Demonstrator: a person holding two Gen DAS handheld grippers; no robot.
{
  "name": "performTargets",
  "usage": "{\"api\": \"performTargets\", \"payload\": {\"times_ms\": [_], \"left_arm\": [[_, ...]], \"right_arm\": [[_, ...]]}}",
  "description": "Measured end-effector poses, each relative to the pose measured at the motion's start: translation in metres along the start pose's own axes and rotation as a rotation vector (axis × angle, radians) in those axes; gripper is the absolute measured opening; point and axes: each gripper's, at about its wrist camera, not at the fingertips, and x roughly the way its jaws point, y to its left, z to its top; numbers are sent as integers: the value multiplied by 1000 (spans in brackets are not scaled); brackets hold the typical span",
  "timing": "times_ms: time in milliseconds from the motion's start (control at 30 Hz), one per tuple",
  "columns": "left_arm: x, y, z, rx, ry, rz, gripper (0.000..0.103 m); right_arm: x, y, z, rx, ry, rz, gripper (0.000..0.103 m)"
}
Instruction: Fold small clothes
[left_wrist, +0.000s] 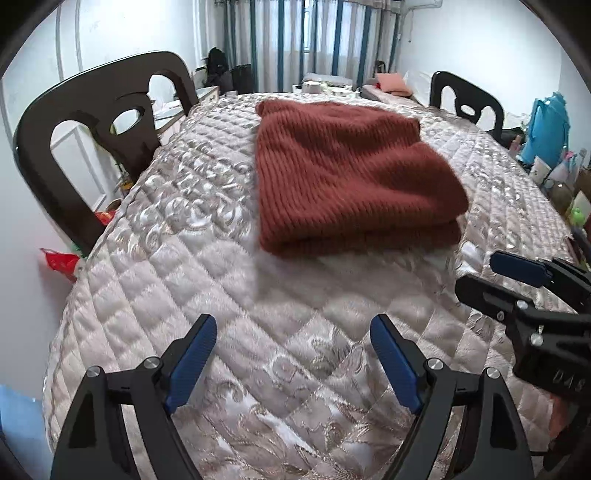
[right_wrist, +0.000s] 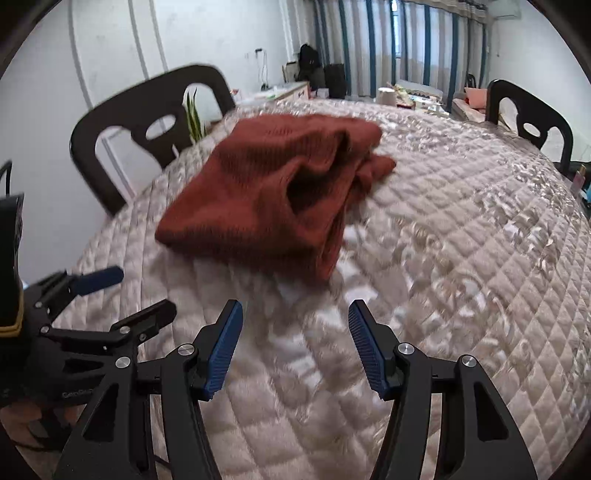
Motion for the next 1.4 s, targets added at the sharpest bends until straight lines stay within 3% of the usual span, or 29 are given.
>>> {"api": "performTargets", "payload": {"times_ms": [333, 467, 667, 1400], "left_arm": [[0, -4, -4, -6, -6, 36, 87], [0, -7, -5, 6, -14, 77, 92], [6, 3, -4, -50, 9, 57, 101], [8, 4, -4, -53, 11, 58, 103]], "right_arm": [[8, 4, -9, 2, 27, -86, 60], [12, 8, -10, -18, 34, -115, 60], [13, 5, -10, 1, 28, -137, 66], [13, 4, -10, 13, 27, -134, 68]]}}
